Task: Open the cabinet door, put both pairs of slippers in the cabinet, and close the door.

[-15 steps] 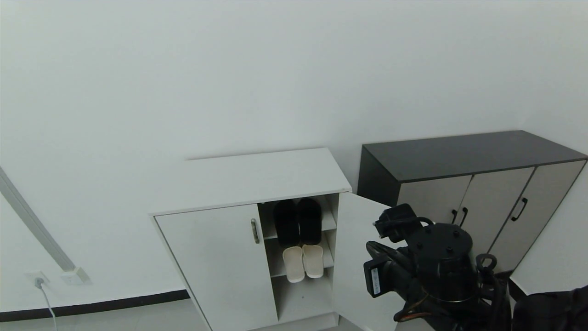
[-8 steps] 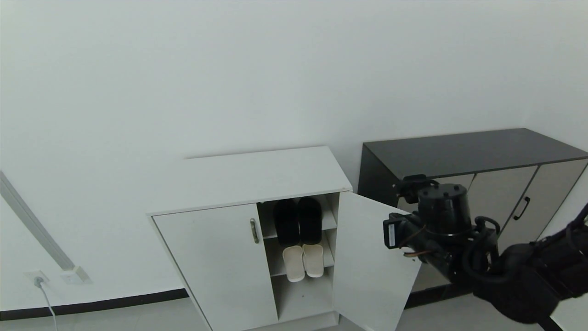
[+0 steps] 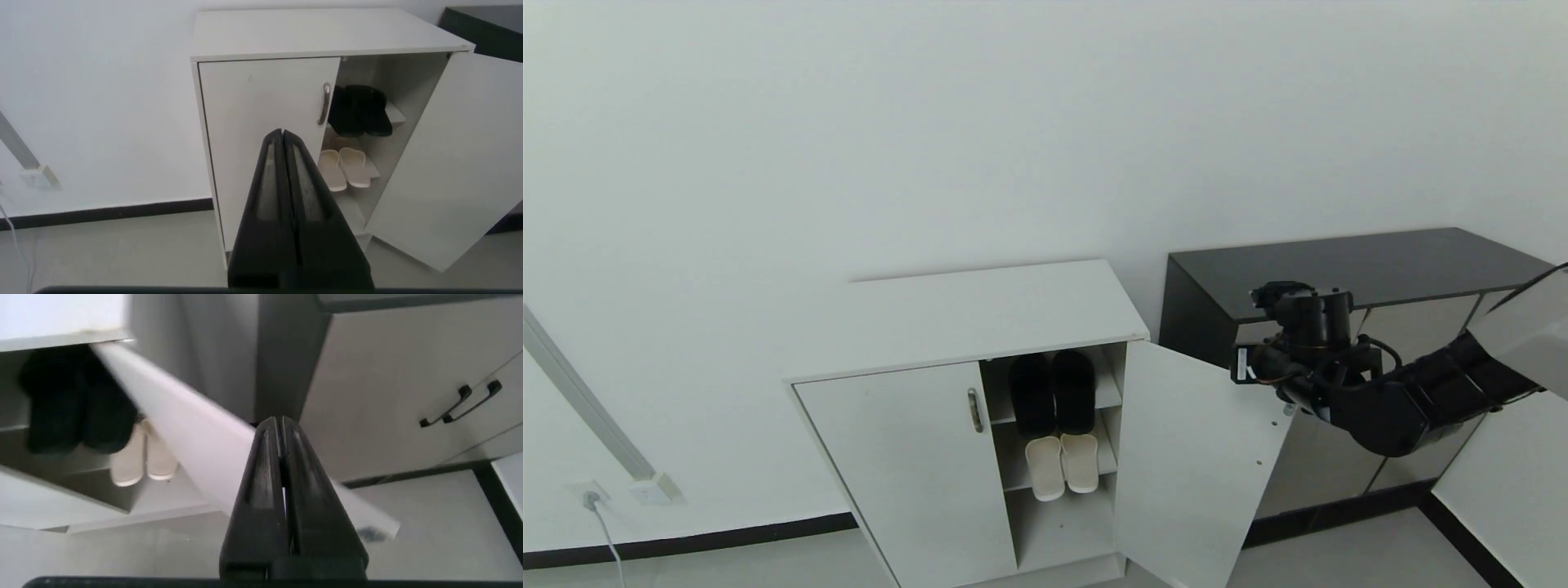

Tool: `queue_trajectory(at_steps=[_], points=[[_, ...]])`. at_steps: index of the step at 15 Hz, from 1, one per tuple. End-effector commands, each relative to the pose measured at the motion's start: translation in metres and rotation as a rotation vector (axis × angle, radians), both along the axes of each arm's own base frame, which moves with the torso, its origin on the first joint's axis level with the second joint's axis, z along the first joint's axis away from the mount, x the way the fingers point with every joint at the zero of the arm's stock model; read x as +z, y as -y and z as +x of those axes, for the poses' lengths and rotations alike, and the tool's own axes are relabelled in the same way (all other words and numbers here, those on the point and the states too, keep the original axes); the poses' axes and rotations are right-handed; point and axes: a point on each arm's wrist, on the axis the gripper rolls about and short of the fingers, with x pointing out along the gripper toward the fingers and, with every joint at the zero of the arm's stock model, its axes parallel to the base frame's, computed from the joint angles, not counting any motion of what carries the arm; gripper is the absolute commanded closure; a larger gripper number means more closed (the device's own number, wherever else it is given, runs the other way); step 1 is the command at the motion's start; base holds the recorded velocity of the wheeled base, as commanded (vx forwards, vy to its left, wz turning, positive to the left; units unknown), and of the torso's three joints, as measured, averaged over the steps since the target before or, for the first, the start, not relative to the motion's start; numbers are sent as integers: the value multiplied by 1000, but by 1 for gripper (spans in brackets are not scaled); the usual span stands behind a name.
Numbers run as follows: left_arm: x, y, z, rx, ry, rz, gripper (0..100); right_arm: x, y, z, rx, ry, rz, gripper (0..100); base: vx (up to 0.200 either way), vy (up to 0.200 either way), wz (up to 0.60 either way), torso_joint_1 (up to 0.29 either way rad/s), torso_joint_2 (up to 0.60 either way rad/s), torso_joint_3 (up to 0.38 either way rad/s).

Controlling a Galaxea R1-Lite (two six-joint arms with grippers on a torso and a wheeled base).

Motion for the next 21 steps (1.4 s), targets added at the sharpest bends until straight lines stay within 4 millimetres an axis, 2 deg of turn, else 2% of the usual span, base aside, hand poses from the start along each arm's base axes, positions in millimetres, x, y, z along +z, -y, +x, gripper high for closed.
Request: queue_trajectory(at_steps=[1, 6, 14, 18, 21], points=[[0, 0, 0, 0, 0, 1, 100, -20, 12, 17, -33, -35, -8, 100, 0, 0, 0, 0, 0, 0], [0, 0, 0, 0, 0, 1, 100, -38, 33, 33, -83, -66, -14, 100, 0, 0, 0, 0, 0, 0], [0, 0, 0, 0, -1, -1, 100, -46, 34, 23, -58, -108, -49, 100, 0, 0, 0, 0, 0, 0], [0, 0, 0, 0, 0, 0, 100, -41, 25, 3, -23, -123, -54, 100, 0, 0, 0, 0, 0, 0], [0, 0, 0, 0, -1, -1, 100, -31, 1, -28, 65, -115, -55, 100, 0, 0, 0, 0, 0, 0]])
